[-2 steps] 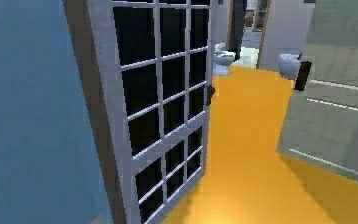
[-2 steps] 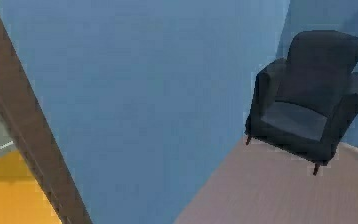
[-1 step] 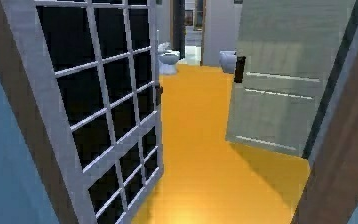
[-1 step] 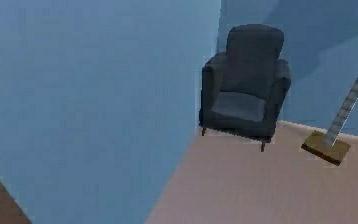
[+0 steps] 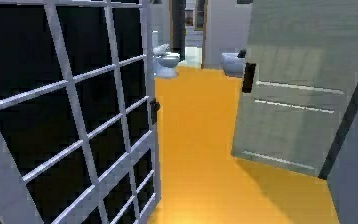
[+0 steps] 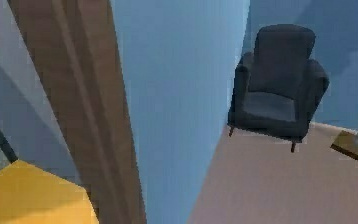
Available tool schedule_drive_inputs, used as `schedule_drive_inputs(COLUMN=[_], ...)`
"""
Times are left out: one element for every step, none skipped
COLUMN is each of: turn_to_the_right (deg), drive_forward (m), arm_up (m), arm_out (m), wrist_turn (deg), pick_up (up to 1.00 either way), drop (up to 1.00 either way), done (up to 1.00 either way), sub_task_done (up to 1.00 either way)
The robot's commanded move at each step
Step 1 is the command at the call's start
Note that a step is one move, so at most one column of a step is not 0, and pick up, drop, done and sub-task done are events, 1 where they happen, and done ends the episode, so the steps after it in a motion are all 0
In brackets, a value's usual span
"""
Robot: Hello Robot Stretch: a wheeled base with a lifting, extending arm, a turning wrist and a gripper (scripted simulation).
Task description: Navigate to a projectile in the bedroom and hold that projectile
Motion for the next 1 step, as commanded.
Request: schedule_drive_inputs(turn_to_the_right=[6.0], drive_forward=[0.0], arm_up=[0.0], arm_out=[0.0], wrist_turn=[0.0], pick_up=[0.0], drop=[0.0], done=[0.0], sub_task_done=[0.0])
